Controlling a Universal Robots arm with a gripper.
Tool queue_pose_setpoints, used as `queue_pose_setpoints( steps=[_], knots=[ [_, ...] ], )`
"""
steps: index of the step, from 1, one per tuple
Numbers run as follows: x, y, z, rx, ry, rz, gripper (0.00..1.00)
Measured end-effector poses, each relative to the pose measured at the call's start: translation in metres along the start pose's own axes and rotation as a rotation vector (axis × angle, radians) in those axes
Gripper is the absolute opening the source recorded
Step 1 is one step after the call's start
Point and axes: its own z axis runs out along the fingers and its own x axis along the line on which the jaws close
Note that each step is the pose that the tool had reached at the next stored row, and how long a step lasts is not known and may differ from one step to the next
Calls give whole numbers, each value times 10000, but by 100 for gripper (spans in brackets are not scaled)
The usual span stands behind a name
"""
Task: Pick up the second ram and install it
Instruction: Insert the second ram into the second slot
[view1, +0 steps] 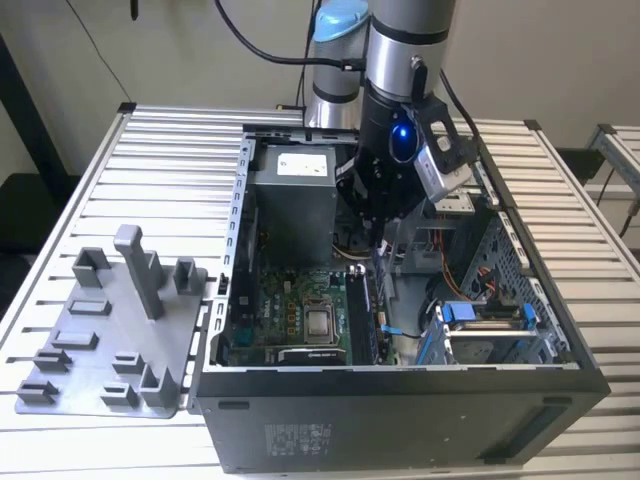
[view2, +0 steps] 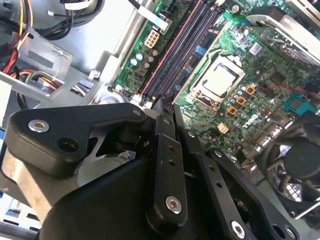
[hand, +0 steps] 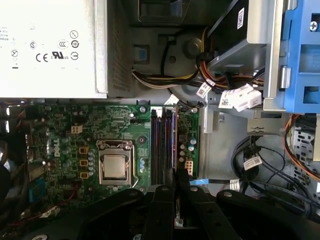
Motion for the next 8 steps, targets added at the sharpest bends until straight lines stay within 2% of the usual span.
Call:
queue_pose_setpoints(
  steps=[8],
  knots=[
    [16, -1, 125, 18, 2, 3, 14]
  ],
)
